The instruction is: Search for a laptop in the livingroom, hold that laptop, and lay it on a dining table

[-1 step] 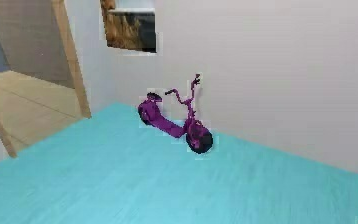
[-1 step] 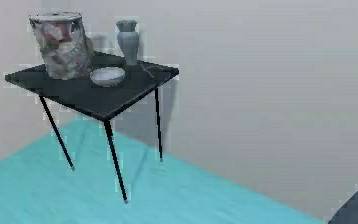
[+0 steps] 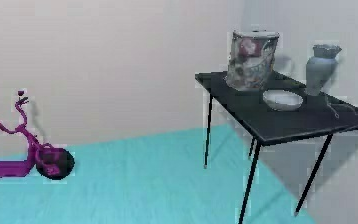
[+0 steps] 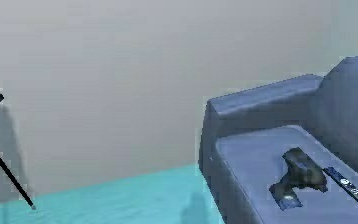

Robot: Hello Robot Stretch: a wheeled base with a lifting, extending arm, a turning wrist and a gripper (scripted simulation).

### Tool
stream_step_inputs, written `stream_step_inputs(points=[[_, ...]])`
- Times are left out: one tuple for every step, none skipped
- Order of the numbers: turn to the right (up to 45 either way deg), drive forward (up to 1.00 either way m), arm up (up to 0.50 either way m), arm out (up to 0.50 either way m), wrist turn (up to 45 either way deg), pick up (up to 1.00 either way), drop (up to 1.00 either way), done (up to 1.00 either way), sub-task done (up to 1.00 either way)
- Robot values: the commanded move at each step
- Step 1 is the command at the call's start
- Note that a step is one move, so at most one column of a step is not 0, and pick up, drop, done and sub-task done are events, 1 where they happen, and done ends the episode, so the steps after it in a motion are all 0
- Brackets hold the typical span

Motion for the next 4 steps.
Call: stream_step_inputs(points=[[45.0,0.0,0.0,0.0,0.0,0.0,0.0,0.0,0.0],[45.0,0.0,0.0,0.0,0.0,0.0,0.0,0.0,0.0],[0.0,0.0,0.5,0.0,0.0,0.0,0.0,0.0,0.0],[0.0,0.0,0.14,0.0,0.0,0.0,0.0,0.0,0.0]])
